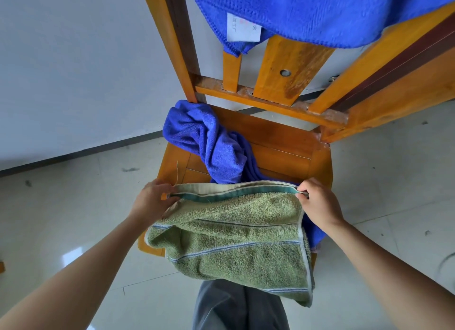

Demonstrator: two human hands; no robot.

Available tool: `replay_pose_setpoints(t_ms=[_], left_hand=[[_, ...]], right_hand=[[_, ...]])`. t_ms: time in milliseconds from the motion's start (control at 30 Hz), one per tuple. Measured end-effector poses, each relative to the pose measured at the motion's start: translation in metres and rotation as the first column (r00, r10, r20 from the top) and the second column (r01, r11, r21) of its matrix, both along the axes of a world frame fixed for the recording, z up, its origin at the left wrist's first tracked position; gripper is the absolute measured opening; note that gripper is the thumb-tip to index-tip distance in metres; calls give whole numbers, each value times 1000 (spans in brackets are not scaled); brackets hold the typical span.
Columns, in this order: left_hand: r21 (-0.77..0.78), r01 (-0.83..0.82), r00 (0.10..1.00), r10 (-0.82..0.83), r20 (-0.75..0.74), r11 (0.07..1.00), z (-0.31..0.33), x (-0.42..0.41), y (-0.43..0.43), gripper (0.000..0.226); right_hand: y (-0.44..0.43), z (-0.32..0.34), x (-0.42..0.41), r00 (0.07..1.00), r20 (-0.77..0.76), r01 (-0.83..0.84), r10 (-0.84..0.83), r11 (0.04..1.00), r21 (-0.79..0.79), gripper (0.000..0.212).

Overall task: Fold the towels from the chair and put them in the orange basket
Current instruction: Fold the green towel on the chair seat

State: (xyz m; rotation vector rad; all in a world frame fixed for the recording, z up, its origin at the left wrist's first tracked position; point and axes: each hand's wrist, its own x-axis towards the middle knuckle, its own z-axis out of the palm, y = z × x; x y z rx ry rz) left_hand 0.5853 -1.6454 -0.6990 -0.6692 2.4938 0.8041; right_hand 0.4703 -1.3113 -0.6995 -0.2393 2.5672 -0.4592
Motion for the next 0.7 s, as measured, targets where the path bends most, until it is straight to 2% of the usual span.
replay_pose_setpoints(t_ms=[100,167,333,367,400,467,533,600,667,700], left_hand=[[57,75,997,-73,-30,996,4,-13,-1,17],[30,178,984,-179,25,984,3,-19,1,19],[7,317,937,-314,153,948,0,-23,-1,19],[-6,301,940,-296,168,954,4,-23,-3,15],[-2,230,966,-229,121,973,6,-21,-7,11],[83,14,1000,-14,-1,996,21,-16,-17,34],[207,-95,994,104,-34,974,43,-9,-30,47],[358,-176,982,191,-5,917,72,-3,-37,45],[542,-194,962,267,-58,818,106,4,-30,19],[600,-203,951,301,-67,774,128,5,-27,24]], right_hand=[[-1,-4,-1,1000,21,23,-24,1000,16,7],[-3,-5,-4,998,28,51,-52,999,17,9],[-2,-3,-10,992,110,70,-70,998,-3,12],[-1,0,-10,989,121,85,-82,996,-26,13],[-1,5,-11,985,140,107,-99,993,-45,14],[4,19,-13,983,131,143,-129,984,-103,22],[11,46,-14,980,155,147,-126,980,-136,27],[26,78,-13,976,214,74,-28,975,-210,22],[35,125,-10,951,306,58,38,953,-298,41],[40,147,-8,940,334,55,73,932,-358,46]])
